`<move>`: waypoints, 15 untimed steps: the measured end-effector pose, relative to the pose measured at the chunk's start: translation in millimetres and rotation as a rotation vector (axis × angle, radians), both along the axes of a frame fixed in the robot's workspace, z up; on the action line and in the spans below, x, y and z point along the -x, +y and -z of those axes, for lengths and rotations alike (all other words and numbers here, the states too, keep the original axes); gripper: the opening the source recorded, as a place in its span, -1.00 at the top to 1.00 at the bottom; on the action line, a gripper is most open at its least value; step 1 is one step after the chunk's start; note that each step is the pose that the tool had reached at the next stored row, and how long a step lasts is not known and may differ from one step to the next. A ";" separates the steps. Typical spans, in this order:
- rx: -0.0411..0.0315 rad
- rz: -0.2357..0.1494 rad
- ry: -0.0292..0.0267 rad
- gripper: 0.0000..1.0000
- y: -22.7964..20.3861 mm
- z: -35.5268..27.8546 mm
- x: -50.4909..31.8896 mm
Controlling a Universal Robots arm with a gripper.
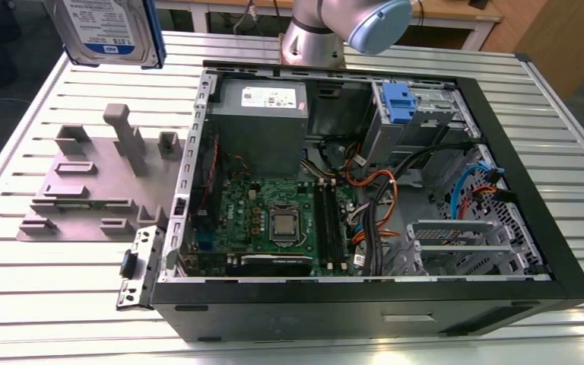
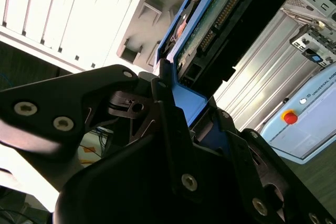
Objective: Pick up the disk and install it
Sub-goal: 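Pick up the disk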
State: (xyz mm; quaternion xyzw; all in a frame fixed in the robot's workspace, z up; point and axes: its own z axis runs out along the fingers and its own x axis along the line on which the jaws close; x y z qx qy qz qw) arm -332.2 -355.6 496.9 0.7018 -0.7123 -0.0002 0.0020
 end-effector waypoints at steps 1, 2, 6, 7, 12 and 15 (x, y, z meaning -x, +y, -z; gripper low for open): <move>0.0000 0.000 0.0001 0.27 0.0 0.0 -0.6; 0.0000 0.000 0.0001 0.27 0.0 0.0 -1.2; 0.0000 0.000 0.0000 0.27 0.0 0.0 -3.2; 0.0000 0.000 0.0000 0.27 0.0 0.0 -3.8; 0.0000 0.000 0.0001 0.27 0.0 0.0 -7.9; 0.0000 0.000 0.0001 0.27 0.0 0.0 -11.1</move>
